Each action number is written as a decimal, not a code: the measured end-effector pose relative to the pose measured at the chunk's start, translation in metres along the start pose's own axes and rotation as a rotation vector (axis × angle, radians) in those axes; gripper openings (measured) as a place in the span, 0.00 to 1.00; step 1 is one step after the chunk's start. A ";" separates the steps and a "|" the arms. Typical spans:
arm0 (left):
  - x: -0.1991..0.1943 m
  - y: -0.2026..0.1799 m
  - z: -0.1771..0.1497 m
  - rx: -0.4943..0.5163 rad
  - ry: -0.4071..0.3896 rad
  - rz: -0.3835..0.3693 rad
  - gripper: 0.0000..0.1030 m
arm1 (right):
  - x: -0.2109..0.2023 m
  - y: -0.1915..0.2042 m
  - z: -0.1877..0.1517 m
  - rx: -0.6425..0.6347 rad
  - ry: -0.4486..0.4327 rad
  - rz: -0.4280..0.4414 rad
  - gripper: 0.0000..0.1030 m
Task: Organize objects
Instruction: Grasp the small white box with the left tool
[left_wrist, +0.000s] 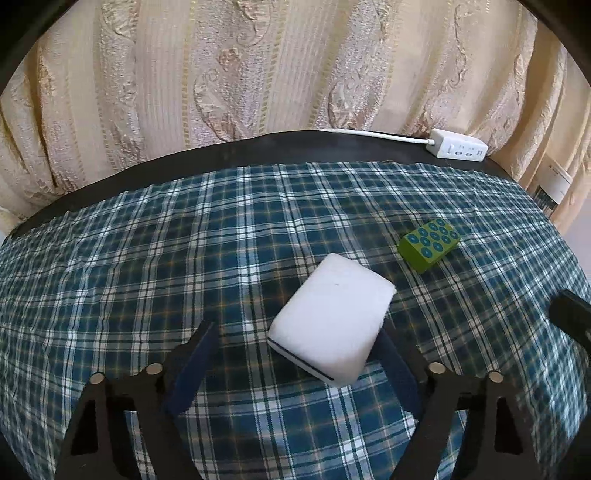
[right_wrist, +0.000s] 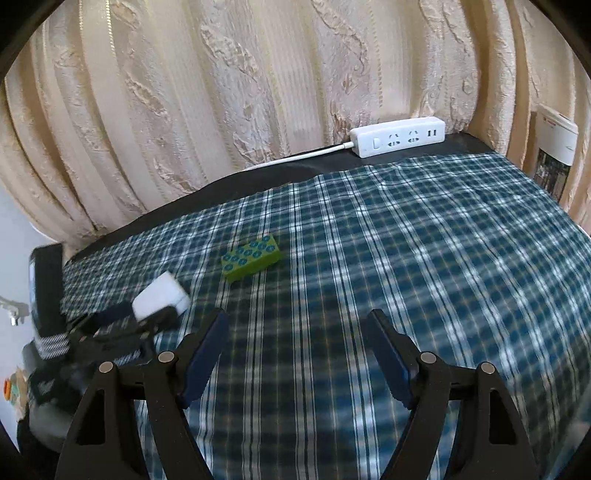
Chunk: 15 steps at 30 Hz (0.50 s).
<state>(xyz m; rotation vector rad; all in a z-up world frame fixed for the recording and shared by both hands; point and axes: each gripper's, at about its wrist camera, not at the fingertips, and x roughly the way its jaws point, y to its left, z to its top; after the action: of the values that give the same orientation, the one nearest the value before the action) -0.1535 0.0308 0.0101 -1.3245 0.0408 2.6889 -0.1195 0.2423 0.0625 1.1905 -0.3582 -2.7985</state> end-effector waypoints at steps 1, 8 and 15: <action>0.000 -0.001 0.000 0.005 0.000 -0.006 0.79 | 0.008 0.000 0.004 0.003 0.007 0.006 0.76; -0.002 -0.006 -0.001 0.041 -0.013 -0.024 0.63 | 0.046 0.010 0.028 0.002 0.046 0.055 0.76; -0.005 -0.007 -0.001 0.042 -0.016 -0.033 0.59 | 0.076 0.023 0.042 -0.027 0.079 0.092 0.76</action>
<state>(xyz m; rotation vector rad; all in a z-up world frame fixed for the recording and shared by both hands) -0.1491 0.0369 0.0135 -1.2803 0.0731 2.6554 -0.2032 0.2149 0.0434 1.2413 -0.3589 -2.6620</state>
